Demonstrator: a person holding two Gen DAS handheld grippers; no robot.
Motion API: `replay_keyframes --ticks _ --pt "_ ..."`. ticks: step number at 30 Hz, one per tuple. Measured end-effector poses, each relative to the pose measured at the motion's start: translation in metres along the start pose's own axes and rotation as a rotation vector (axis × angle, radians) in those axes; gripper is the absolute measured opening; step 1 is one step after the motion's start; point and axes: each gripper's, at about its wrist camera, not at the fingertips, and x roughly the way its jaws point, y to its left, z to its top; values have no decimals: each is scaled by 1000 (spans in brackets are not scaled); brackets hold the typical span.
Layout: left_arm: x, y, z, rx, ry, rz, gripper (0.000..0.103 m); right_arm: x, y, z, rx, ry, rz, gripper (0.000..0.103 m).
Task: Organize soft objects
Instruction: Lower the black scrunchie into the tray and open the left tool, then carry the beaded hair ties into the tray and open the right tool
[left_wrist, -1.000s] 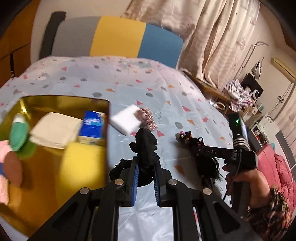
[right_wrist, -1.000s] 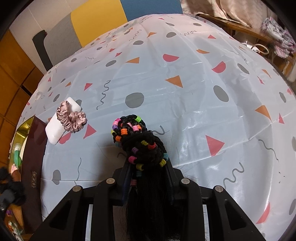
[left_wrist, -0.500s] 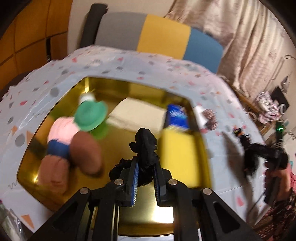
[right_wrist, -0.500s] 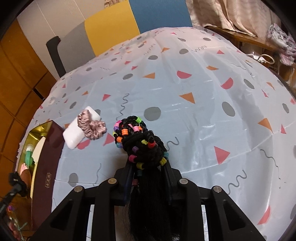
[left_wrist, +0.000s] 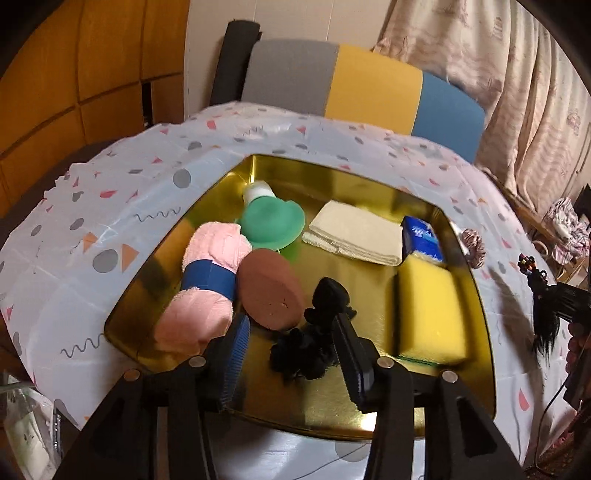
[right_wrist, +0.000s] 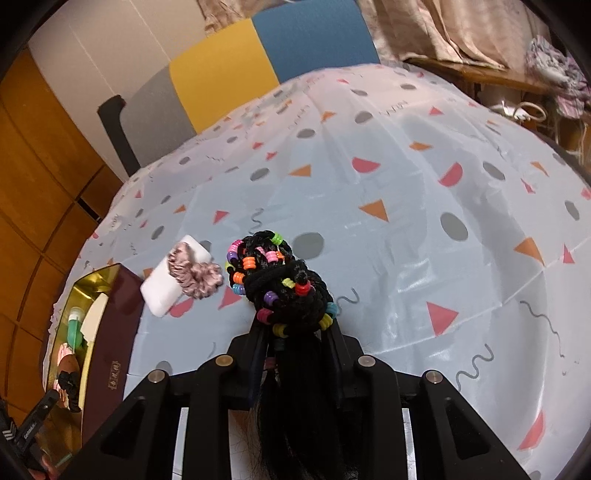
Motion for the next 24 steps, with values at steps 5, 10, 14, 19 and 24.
replay_keyframes --ticks 5,10,14,19,24 --pt "-4 -7 -11 53 7 -91 47 -9 11 -10 5 -18 67 29" --pt "-6 -17 -18 88 27 -163 47 -10 27 -30 13 10 92 29" --pt "-8 -20 -18 95 13 -187 47 -19 57 -39 -1 26 163 29" --pt "-10 -17 -16 92 2 -174 47 -30 122 -44 -74 41 273 29" --pt "-15 -6 -12 82 2 -166 47 -14 199 -57 -132 110 345 29"
